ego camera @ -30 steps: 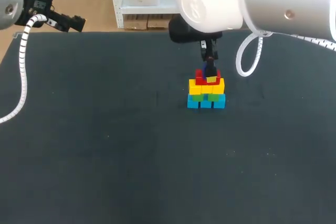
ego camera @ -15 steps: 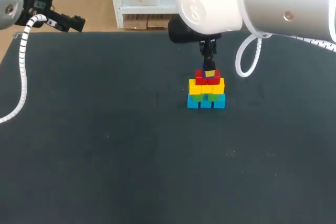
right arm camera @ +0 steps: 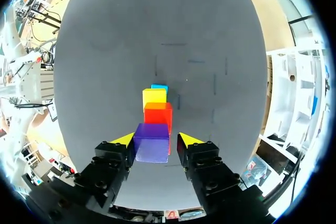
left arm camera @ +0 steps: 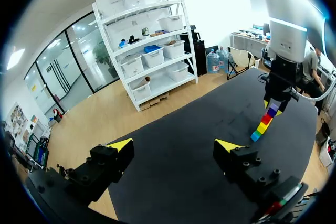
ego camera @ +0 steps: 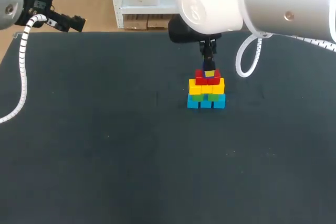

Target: Place the blue cubes, place green cubes on the blue cubes, place the yellow cubes on the green cubes, then place the red cubes on the yellow cubes, and place purple cube on the red cubes.

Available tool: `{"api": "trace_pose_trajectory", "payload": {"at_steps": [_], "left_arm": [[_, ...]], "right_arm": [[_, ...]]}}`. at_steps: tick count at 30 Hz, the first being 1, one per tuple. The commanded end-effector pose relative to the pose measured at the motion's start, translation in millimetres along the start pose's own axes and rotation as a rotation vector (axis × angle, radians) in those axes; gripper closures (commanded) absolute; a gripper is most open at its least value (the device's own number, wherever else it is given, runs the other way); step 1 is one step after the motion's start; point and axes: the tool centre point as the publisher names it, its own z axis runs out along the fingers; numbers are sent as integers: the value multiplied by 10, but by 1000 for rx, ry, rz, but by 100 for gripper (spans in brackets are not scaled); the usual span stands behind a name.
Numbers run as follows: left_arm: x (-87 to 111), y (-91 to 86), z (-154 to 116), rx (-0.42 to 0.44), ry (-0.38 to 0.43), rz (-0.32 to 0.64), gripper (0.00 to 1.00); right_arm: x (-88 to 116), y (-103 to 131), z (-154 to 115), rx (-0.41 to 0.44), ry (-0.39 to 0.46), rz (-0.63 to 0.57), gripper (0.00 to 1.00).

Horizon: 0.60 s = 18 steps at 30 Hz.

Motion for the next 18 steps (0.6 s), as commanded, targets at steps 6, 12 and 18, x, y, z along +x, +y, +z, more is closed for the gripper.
{"api": "trace_pose_trajectory", "payload": {"at_steps": [6,12,18], "left_arm": [[1,10,10,3,-3,0,0],[1,10,10,3,-3,0,0],[1,10,10,3,-3,0,0]], "right_arm": [[22,21,-36,-2,-15,4,0],[159,-10,-207,37,-58,51,0],[363,-94,-344,85,-107,126,0]]}}
